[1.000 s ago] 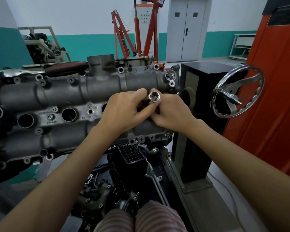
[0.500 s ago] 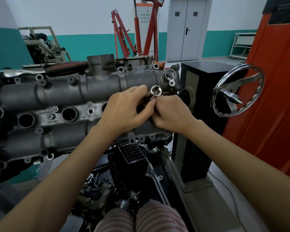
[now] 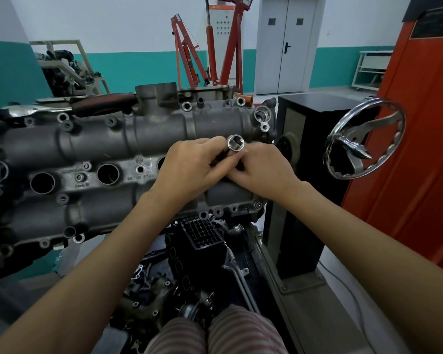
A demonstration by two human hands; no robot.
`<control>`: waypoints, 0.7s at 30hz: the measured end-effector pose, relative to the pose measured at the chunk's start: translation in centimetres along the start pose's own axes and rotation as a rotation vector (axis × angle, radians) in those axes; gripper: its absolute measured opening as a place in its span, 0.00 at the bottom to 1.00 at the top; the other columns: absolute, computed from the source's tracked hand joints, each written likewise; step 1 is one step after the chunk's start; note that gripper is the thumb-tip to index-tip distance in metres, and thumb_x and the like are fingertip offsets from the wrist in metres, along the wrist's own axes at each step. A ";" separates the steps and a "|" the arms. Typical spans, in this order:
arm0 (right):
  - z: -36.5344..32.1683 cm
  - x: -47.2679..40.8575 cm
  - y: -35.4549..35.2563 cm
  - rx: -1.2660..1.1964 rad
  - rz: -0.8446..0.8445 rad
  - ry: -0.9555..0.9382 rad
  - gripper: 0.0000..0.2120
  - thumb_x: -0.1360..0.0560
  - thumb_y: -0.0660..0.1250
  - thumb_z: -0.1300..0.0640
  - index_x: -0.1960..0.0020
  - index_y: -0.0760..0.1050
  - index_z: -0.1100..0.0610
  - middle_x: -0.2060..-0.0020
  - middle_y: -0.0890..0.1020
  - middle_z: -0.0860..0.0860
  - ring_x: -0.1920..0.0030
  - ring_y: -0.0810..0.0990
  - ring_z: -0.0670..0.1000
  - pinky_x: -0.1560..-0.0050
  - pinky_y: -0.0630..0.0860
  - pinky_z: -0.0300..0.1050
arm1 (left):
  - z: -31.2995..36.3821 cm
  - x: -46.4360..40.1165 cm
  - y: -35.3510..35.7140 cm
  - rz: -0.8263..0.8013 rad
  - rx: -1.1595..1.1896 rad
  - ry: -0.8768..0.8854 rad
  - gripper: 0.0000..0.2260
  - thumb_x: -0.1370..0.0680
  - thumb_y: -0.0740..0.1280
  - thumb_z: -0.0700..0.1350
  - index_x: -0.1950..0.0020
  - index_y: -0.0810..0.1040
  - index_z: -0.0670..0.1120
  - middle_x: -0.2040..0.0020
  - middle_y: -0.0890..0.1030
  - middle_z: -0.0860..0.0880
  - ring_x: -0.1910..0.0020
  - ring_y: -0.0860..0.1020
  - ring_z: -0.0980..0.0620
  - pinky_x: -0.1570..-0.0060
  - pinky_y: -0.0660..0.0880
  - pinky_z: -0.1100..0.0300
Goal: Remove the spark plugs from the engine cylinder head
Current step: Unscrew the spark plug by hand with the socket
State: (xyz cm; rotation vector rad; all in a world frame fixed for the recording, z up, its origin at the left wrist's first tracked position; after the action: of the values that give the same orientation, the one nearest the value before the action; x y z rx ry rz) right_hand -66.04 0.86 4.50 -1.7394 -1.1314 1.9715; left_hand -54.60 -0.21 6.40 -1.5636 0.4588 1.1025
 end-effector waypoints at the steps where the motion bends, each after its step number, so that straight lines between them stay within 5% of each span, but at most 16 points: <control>1: -0.1 0.0 -0.1 -0.015 0.010 -0.004 0.19 0.27 0.54 0.46 0.57 0.73 0.60 0.69 0.79 0.57 0.67 0.78 0.59 0.69 0.72 0.49 | 0.0 0.0 0.0 0.001 0.003 -0.001 0.20 0.24 0.61 0.52 0.68 0.73 0.38 0.74 0.74 0.45 0.76 0.72 0.46 0.76 0.70 0.54; 8: -0.5 0.1 -0.3 -0.056 0.039 -0.014 0.14 0.25 0.58 0.51 0.54 0.76 0.61 0.66 0.80 0.57 0.66 0.79 0.60 0.69 0.75 0.53 | 0.0 0.1 0.1 0.008 0.025 -0.010 0.22 0.24 0.59 0.54 0.67 0.73 0.37 0.74 0.75 0.44 0.76 0.72 0.45 0.75 0.70 0.51; 21: -1.4 0.2 -0.6 -0.009 0.010 -0.097 0.21 0.28 0.50 0.50 0.53 0.76 0.63 0.68 0.79 0.57 0.72 0.76 0.59 0.74 0.69 0.44 | 0.4 0.0 -0.1 -0.020 -0.004 0.009 0.16 0.27 0.58 0.51 0.64 0.72 0.39 0.71 0.71 0.51 0.74 0.71 0.48 0.76 0.69 0.54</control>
State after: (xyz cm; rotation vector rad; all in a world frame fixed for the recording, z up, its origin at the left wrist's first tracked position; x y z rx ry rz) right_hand -64.98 1.87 4.80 -1.6728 -1.1663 2.0798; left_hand -54.66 0.17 6.44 -1.5741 0.4464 1.0814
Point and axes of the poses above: each hand's wrist, its own x-axis away from the middle knuckle, its own y-axis out of the palm, z = x × y, the point moved 5 cm from there along -x, towards the middle knuckle
